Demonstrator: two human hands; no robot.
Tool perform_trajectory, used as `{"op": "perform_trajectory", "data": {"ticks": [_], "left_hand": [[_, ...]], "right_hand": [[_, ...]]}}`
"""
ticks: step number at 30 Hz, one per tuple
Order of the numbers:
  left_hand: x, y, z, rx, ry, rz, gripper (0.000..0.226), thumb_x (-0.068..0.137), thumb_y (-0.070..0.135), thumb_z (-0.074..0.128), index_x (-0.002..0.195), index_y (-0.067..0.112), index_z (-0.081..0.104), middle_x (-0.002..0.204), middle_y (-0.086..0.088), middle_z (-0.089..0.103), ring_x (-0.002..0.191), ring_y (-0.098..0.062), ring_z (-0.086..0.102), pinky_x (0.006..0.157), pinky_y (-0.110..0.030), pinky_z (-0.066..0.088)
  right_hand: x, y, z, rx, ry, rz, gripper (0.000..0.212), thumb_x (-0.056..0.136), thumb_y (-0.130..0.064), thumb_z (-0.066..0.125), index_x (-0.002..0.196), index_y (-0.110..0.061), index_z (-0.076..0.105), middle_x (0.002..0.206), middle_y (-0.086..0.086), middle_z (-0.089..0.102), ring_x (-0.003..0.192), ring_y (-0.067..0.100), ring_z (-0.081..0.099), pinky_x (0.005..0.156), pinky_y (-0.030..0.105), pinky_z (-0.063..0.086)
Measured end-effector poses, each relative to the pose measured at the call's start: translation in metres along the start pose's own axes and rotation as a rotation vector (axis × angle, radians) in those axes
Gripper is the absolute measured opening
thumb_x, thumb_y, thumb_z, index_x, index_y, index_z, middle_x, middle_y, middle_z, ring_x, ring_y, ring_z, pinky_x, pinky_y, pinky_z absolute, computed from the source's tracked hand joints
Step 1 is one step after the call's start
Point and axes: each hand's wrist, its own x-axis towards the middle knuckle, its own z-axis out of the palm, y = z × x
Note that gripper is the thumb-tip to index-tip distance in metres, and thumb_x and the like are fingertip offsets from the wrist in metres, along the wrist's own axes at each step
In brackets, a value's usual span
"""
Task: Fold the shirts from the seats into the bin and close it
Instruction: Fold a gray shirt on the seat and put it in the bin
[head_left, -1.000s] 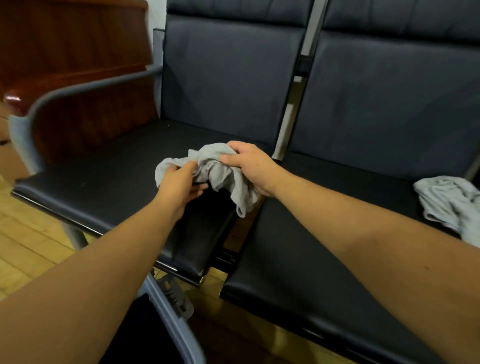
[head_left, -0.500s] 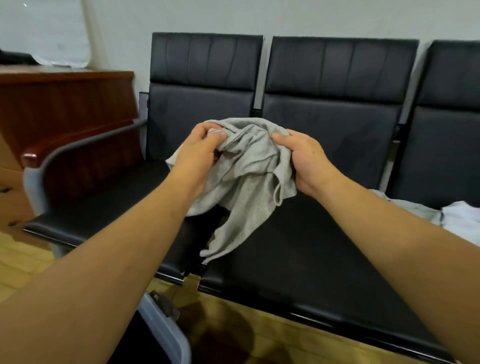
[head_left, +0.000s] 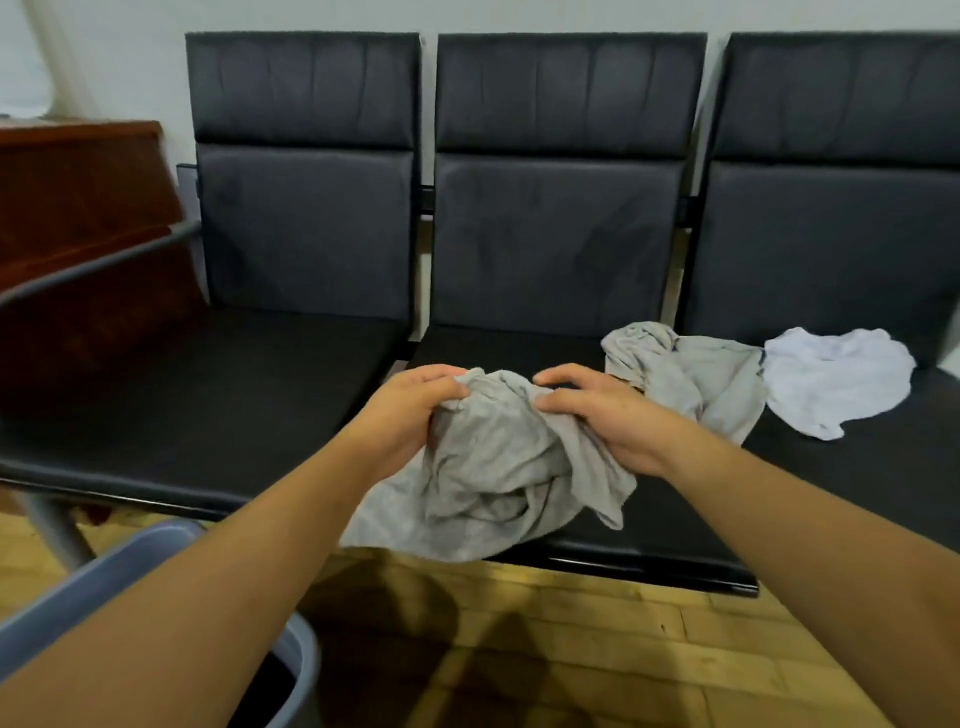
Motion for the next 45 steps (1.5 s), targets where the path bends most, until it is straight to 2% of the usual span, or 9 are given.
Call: {"op": "perform_trajectory", "data": {"ticks": [4, 8, 14, 21, 25, 30, 34, 39, 45], "left_hand": [[-0.003, 0.002, 0.017, 0.083, -0.138, 0.026, 0.026, 0.098, 0.008, 0.054, 0.118, 0.006, 0.070, 0.109, -0.010, 0.073, 0.100, -0.021, 0.069, 0.085, -0.032, 0.056], [-0.001, 0.000, 0.024, 0.132, -0.152, 0.078, 0.022, 0.099, 0.014, 0.056, 0.113, 0.008, 0.071, 0.111, -0.010, 0.073, 0.103, -0.021, 0.070, 0.086, -0.032, 0.056], [-0.006, 0.004, 0.012, 0.256, -0.164, 0.060, 0.030, 0.088, 0.022, 0.075, 0.116, 0.011, 0.071, 0.112, -0.007, 0.075, 0.106, -0.023, 0.071, 0.095, -0.039, 0.056], [-0.005, 0.000, 0.007, 0.191, -0.080, 0.090, 0.025, 0.101, 0.029, 0.057, 0.114, 0.015, 0.073, 0.113, -0.002, 0.075, 0.108, -0.017, 0.070, 0.091, -0.031, 0.053], [-0.006, 0.000, 0.014, 0.309, 0.082, 0.201, 0.032, 0.104, 0.035, 0.050, 0.112, 0.013, 0.073, 0.107, -0.003, 0.076, 0.103, -0.016, 0.071, 0.090, -0.031, 0.056], [-0.005, 0.007, 0.018, 0.171, 0.168, 0.227, 0.029, 0.105, 0.034, 0.050, 0.105, 0.019, 0.074, 0.104, -0.005, 0.076, 0.104, -0.021, 0.071, 0.091, -0.036, 0.058], [-0.005, 0.009, 0.019, 0.159, -0.006, 0.194, 0.034, 0.103, 0.035, 0.052, 0.114, 0.009, 0.071, 0.113, -0.018, 0.072, 0.112, -0.037, 0.067, 0.100, -0.053, 0.052], [-0.006, 0.011, 0.019, 0.262, -0.120, 0.169, 0.035, 0.103, 0.032, 0.053, 0.107, 0.003, 0.071, 0.105, -0.018, 0.074, 0.102, -0.034, 0.070, 0.089, -0.044, 0.057], [-0.012, 0.009, 0.003, 0.525, -0.239, 0.034, 0.030, 0.087, 0.041, 0.072, 0.101, 0.015, 0.077, 0.099, -0.003, 0.077, 0.092, -0.021, 0.074, 0.087, -0.039, 0.058]], "right_hand": [[-0.014, -0.004, -0.001, -0.111, -0.204, -0.094, 0.065, 0.077, -0.050, 0.078, 0.136, -0.045, 0.051, 0.118, 0.002, 0.070, 0.107, 0.017, 0.069, 0.096, 0.040, 0.055], [-0.013, -0.004, 0.000, -0.362, -0.039, -0.260, 0.022, 0.087, -0.040, 0.074, 0.099, -0.022, 0.075, 0.097, 0.010, 0.074, 0.091, 0.020, 0.070, 0.090, 0.044, 0.054], [-0.006, 0.003, -0.016, -0.087, 0.145, -0.212, 0.018, 0.093, -0.027, 0.069, 0.091, -0.011, 0.078, 0.094, 0.011, 0.076, 0.092, 0.019, 0.071, 0.092, 0.044, 0.056], [0.009, 0.008, -0.021, 0.237, 0.211, -0.044, 0.030, 0.086, -0.030, 0.073, 0.099, -0.003, 0.074, 0.099, 0.009, 0.077, 0.099, 0.024, 0.072, 0.096, 0.044, 0.053], [0.009, 0.006, -0.018, -0.198, 0.162, -0.120, 0.046, 0.089, -0.034, 0.070, 0.057, -0.014, 0.044, 0.059, 0.001, 0.042, 0.056, 0.013, 0.040, 0.056, 0.025, 0.036], [0.005, 0.003, -0.013, -0.082, 0.192, -0.228, 0.032, 0.087, -0.030, 0.075, 0.075, -0.003, 0.059, 0.079, 0.012, 0.062, 0.076, 0.023, 0.059, 0.077, 0.036, 0.052], [-0.004, -0.009, -0.003, 0.052, -0.085, -0.295, 0.060, 0.085, -0.038, 0.073, 0.139, -0.029, 0.048, 0.129, -0.007, 0.063, 0.112, 0.005, 0.063, 0.087, 0.025, 0.052], [-0.008, -0.012, 0.012, -0.339, -0.238, -0.272, 0.030, 0.089, -0.038, 0.072, 0.088, -0.008, 0.068, 0.067, 0.007, 0.062, 0.069, 0.025, 0.054, 0.082, 0.052, 0.051], [-0.003, -0.022, 0.003, 0.395, -0.033, -0.311, 0.015, 0.098, -0.015, 0.055, 0.098, -0.012, 0.069, 0.096, 0.012, 0.068, 0.093, 0.025, 0.063, 0.087, 0.040, 0.048]]}}
